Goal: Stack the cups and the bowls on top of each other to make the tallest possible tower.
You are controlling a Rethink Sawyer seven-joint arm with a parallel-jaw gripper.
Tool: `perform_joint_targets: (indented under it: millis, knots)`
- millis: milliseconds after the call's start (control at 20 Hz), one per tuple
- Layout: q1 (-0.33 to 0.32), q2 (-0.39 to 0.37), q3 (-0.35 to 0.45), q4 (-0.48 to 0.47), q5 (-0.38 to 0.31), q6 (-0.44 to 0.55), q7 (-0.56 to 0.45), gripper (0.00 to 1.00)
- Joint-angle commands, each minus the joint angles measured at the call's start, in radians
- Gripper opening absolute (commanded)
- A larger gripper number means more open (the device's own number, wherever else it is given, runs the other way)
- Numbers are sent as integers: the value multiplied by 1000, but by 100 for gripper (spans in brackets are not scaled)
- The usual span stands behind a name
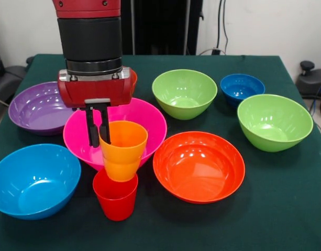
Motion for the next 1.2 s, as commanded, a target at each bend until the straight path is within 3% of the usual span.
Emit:
perform_joint_targets:
  millis: [50, 700, 1200]
  knots:
    - [4, 104, 45, -90, -100, 42, -255, 0]
    - [-30, 155, 71, -76, -132, 28, -264, 0]
    - [-41, 194, 98, -61, -99, 109, -286, 0]
